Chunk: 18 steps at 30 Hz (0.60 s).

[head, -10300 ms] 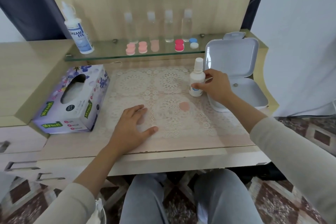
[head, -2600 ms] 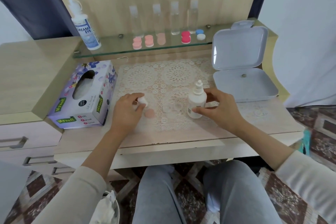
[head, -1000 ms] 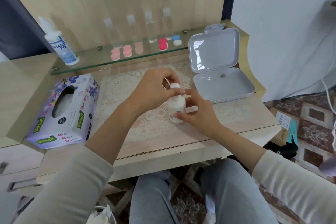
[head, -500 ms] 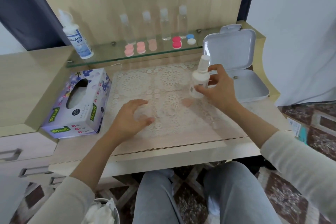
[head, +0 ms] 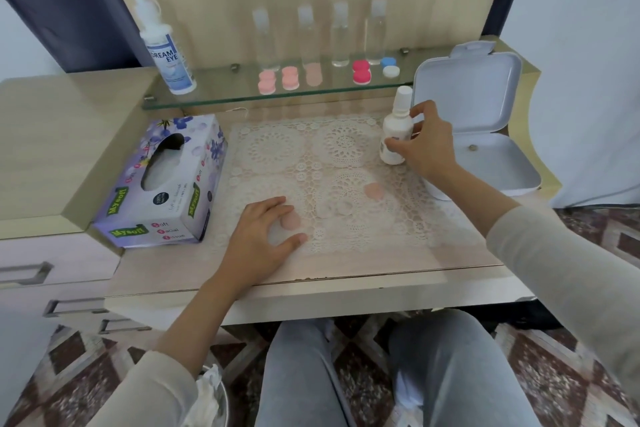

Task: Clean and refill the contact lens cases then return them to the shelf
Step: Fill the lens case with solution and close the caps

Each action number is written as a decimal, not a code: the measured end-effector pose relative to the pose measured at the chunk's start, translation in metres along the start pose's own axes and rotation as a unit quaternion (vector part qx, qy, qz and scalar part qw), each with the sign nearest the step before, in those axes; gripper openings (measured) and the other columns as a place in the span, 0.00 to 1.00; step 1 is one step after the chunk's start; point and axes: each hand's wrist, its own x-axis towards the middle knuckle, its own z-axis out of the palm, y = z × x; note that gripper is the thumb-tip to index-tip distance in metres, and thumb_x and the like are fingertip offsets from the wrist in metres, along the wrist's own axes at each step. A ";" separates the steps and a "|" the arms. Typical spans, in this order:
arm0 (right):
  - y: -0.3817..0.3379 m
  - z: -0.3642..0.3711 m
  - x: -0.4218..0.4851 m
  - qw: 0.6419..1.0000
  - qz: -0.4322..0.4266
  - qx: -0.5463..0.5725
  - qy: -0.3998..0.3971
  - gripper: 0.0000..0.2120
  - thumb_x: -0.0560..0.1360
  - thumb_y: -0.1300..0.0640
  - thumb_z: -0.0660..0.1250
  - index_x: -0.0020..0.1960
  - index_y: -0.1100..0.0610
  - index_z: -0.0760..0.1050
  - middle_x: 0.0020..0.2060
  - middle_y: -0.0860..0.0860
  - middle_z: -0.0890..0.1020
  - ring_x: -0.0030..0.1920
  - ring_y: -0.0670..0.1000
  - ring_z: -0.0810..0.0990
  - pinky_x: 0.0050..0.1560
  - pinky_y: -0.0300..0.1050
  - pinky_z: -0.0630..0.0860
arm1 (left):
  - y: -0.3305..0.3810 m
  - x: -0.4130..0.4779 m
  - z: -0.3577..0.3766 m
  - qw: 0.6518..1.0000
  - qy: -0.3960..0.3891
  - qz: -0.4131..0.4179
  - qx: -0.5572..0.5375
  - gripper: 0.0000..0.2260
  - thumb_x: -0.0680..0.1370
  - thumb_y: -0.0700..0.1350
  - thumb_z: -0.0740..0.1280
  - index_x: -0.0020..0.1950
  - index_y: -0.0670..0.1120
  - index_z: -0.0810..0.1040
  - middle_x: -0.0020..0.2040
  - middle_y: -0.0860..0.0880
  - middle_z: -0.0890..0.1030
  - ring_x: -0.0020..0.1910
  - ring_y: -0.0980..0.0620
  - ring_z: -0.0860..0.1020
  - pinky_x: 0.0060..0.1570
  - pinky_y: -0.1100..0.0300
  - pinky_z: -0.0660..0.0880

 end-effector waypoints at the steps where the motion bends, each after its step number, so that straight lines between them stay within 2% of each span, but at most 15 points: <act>1: 0.001 0.000 0.001 1.000 0.002 -0.009 -0.004 0.25 0.66 0.59 0.74 0.57 0.61 0.66 0.48 0.59 0.78 0.43 0.53 0.75 0.40 0.43 0.70 | -0.001 0.000 0.000 1.000 0.001 0.001 0.000 0.31 0.66 0.65 0.60 0.60 0.46 0.76 0.61 0.58 0.70 0.60 0.60 0.64 0.58 0.81 0.49; 7: 0.001 -0.001 -0.001 0.999 0.009 -0.027 -0.014 0.27 0.65 0.58 0.76 0.58 0.61 0.66 0.51 0.59 0.78 0.49 0.58 0.77 0.47 0.51 0.76 | -0.004 0.001 0.003 1.000 0.022 0.004 0.003 0.25 0.69 0.59 0.61 0.58 0.44 0.78 0.60 0.55 0.73 0.58 0.60 0.66 0.59 0.80 0.52; 9: -0.002 -0.004 -0.003 1.000 0.011 -0.021 -0.018 0.30 0.64 0.56 0.77 0.59 0.60 0.65 0.54 0.57 0.76 0.51 0.56 0.77 0.50 0.50 0.75 | -0.004 0.002 0.003 0.999 0.035 -0.006 -0.002 0.20 0.70 0.53 0.65 0.55 0.43 0.79 0.59 0.54 0.75 0.57 0.57 0.68 0.59 0.77 0.55; 11: -0.006 -0.008 -0.008 0.999 -0.011 -0.048 0.006 0.31 0.64 0.55 0.76 0.61 0.59 0.65 0.56 0.56 0.74 0.53 0.55 0.74 0.50 0.45 0.71 | -0.004 0.003 0.003 0.999 0.045 -0.014 -0.011 0.15 0.70 0.49 0.67 0.53 0.43 0.80 0.57 0.56 0.74 0.57 0.55 0.70 0.59 0.72 0.58; 13: -0.012 -0.012 -0.021 0.989 -0.064 -0.116 0.070 0.28 0.66 0.54 0.74 0.61 0.61 0.67 0.56 0.57 0.72 0.55 0.55 0.70 0.46 0.37 0.62 | -0.002 0.004 0.002 0.998 0.050 -0.026 -0.022 0.12 0.71 0.48 0.71 0.52 0.45 0.80 0.56 0.57 0.74 0.58 0.53 0.70 0.59 0.69 0.59; 15: -0.019 -0.015 -0.037 0.975 -0.129 -0.139 0.112 0.19 0.69 0.56 0.71 0.56 0.62 0.71 0.51 0.57 0.74 0.51 0.54 0.70 0.44 0.35 0.57 | 0.000 0.005 0.000 0.998 0.056 -0.030 -0.024 0.15 0.69 0.54 0.69 0.51 0.48 0.81 0.54 0.57 0.74 0.57 0.54 0.69 0.57 0.71 0.58; 16: -0.021 -0.014 -0.043 0.975 -0.150 -0.133 0.100 0.15 0.70 0.58 0.70 0.53 0.61 0.73 0.48 0.56 0.74 0.49 0.53 0.69 0.44 0.35 0.57 | 0.002 0.005 -0.001 0.998 0.060 -0.027 -0.022 0.18 0.68 0.58 0.67 0.50 0.48 0.81 0.52 0.57 0.74 0.55 0.55 0.68 0.56 0.74 0.57; 18: -0.022 -0.010 -0.054 0.977 -0.173 -0.123 0.018 0.08 0.71 0.59 0.69 0.49 0.60 0.75 0.44 0.51 0.74 0.45 0.50 0.68 0.45 0.36 0.59 | 0.008 0.008 -0.002 0.997 0.059 -0.034 -0.032 0.18 0.67 0.58 0.66 0.51 0.49 0.81 0.47 0.56 0.76 0.52 0.55 0.69 0.52 0.76 0.60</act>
